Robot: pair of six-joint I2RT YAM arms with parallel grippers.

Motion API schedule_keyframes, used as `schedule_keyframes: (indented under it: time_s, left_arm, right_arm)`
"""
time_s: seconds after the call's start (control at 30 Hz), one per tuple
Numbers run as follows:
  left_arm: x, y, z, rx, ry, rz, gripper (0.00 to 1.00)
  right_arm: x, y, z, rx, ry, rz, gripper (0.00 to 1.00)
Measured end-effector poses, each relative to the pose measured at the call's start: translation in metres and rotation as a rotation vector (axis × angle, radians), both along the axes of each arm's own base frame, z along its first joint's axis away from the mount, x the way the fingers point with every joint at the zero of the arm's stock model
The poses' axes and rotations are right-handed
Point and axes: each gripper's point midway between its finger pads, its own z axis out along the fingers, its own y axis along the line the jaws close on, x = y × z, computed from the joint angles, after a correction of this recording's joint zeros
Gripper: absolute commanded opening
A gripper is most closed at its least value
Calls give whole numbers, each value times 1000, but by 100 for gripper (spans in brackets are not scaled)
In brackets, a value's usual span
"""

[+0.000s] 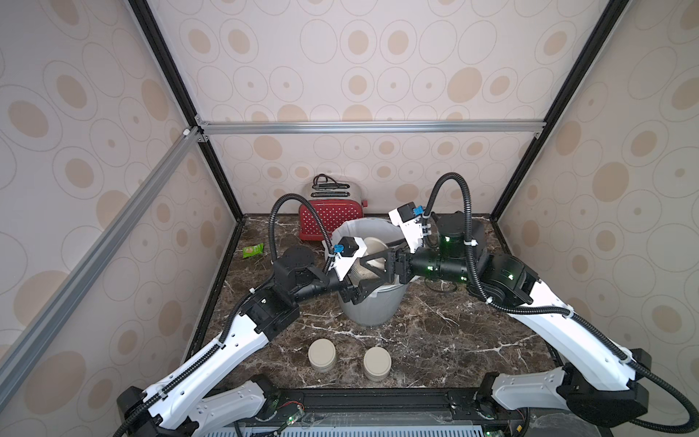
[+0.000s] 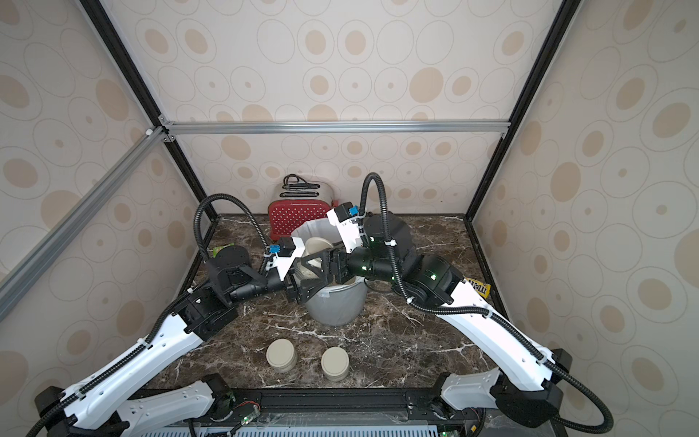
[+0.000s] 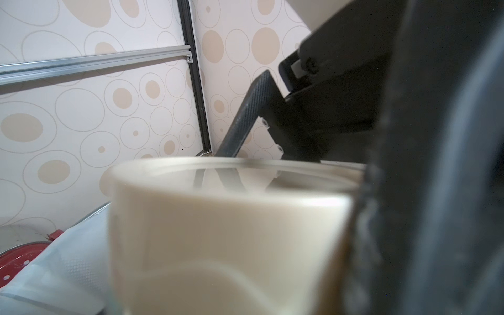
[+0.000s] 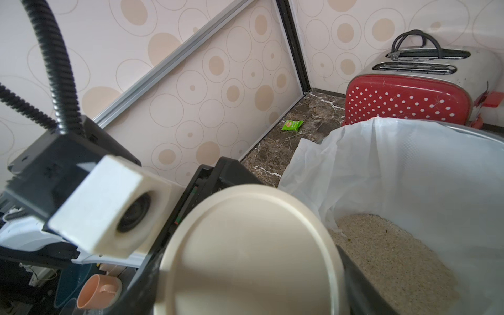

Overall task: Empty moldy rice from jars
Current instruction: Unscrew the lid from the jar.

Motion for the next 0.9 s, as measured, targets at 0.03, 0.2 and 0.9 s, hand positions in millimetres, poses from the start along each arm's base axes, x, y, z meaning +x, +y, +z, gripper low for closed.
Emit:
schedule_keyframes:
  time_s: [0.03, 0.2, 0.9]
  left_arm:
    - [-1, -1, 1, -6, 0, -6, 36]
    - [-13, -5, 16, -59, 7, -76, 36]
    - [-51, -6, 65, -209, 11, -267, 38]
  right_arm:
    - [-1, 0, 2, -3, -11, 16, 49]
    - [-14, -2, 17, -3, -97, 148, 50]
    - [-53, 3, 67, 34, -330, 541, 76]
